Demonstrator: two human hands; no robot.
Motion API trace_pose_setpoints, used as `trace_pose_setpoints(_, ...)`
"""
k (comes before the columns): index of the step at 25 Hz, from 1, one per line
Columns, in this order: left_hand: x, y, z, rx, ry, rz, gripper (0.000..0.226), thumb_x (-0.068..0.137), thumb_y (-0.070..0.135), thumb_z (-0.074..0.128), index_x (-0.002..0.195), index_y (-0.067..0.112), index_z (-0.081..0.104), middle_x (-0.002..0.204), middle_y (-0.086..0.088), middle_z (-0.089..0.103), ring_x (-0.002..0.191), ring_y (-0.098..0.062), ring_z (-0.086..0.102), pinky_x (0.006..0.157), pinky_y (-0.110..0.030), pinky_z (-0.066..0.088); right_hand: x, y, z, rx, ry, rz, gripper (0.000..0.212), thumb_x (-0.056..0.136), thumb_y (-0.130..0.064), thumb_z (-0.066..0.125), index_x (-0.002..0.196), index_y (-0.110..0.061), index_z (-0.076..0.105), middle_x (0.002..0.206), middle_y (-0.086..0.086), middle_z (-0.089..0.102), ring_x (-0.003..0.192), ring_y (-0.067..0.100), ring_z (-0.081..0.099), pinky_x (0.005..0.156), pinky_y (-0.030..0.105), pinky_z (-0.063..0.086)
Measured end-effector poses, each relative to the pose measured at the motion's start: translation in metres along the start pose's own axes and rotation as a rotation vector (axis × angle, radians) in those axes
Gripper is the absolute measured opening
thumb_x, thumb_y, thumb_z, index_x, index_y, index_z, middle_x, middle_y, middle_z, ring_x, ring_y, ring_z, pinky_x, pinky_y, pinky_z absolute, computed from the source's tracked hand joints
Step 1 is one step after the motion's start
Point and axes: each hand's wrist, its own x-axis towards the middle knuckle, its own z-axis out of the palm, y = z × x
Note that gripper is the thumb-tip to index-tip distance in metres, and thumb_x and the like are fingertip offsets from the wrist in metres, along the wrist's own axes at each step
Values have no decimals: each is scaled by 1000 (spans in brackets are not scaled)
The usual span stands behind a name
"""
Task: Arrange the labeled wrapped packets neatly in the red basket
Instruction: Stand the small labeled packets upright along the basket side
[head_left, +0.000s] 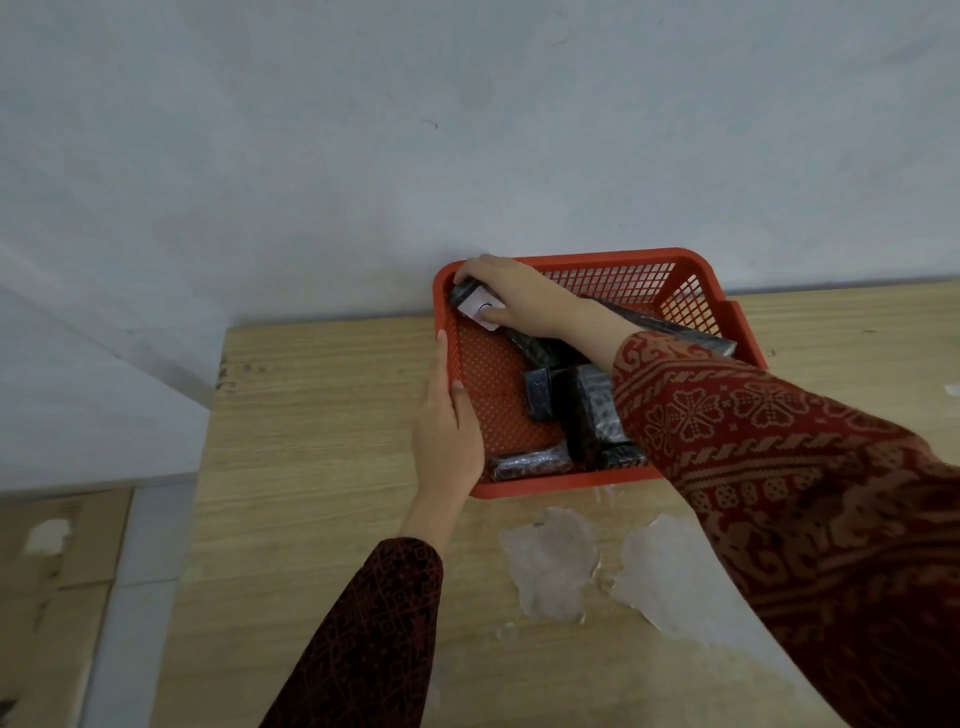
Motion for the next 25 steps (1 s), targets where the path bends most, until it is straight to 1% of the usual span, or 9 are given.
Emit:
trace_pose_setpoints(3, 1, 0, 0, 8, 1, -6, 52, 102, 18, 30, 150, 35, 19, 151, 11, 34, 110, 28, 34, 88, 2, 30, -8, -2, 21, -249, 66, 70, 70, 68, -21, 80, 126, -12, 42, 124, 11, 47, 109, 29, 52, 75, 42, 53)
trace_pose_setpoints(6, 0, -1, 0, 12, -1, 21, 52, 102, 18, 30, 151, 33, 19, 153, 6, 33, 128, 6, 37, 101, -11, 34, -10, -5, 37, -355, 182, 126, 57, 75, -22, 73, 120, -6, 43, 116, 14, 51, 101, 31, 54, 62, 42, 54)
trace_pose_setpoints(7, 0, -1, -1, 17, -3, 22, 52, 102, 18, 30, 151, 33, 19, 153, 7, 33, 127, 7, 38, 100, -10, 34, -8, -6, 37, -359, 211, 130, 49, 77, -19, 68, 118, -5, 45, 114, 14, 53, 99, 32, 54, 61, 41, 51)
trace_pose_setpoints(9, -1, 1, -1, 22, -5, 24, 52, 102, 18, 30, 151, 32, 19, 151, 9, 34, 121, 15, 38, 94, -4, 33, -5, -4, 32, -370, 180, 103, 49, 72, -10, 66, 116, -3, 45, 111, 15, 55, 96, 33, 55, 65, 41, 46)
trace_pose_setpoints(14, -1, 2, -2, -8, -3, 29, 53, 102, 15, 30, 151, 32, 19, 149, 12, 35, 110, 18, 46, 92, -13, 43, -3, 3, 17, -251, -137, 9, 69, 65, 0, 72, 123, -3, 33, 117, 17, 51, 102, 30, 48, 67, 38, 42)
trace_pose_setpoints(16, -1, 2, -2, -16, -7, 28, 53, 102, 15, 30, 151, 31, 19, 153, 6, 32, 128, 2, 42, 105, -26, 41, 1, 2, 15, -384, -205, 3, 71, 70, 0, 72, 129, -3, 32, 127, 18, 48, 111, 33, 47, 76, 43, 45)
trace_pose_setpoints(18, -1, 2, -3, -7, -6, 26, 52, 102, 15, 31, 151, 31, 20, 154, 3, 33, 133, -4, 39, 109, -28, 38, 4, -3, 20, -546, -259, 6, 67, 78, -1, 65, 136, -4, 30, 132, 20, 45, 119, 36, 45, 84, 47, 48)
trace_pose_setpoints(21, -1, 2, -3, -8, -5, 28, 52, 102, 15, 31, 151, 30, 20, 153, 4, 33, 131, 0, 38, 107, -22, 36, 6, -7, 30, -468, -228, 32, 66, 80, -3, 63, 136, -1, 29, 130, 22, 47, 115, 39, 51, 84, 48, 48)
trace_pose_setpoints(25, -1, 2, -3, -16, 2, 24, 52, 102, 14, 31, 151, 28, 21, 150, 8, 35, 131, 1, 36, 107, -21, 33, -2, 0, 39, -376, -84, 7, 37, 88, -5, 49, 124, 1, 44, 126, 21, 49, 114, 36, 50, 92, 46, 47)
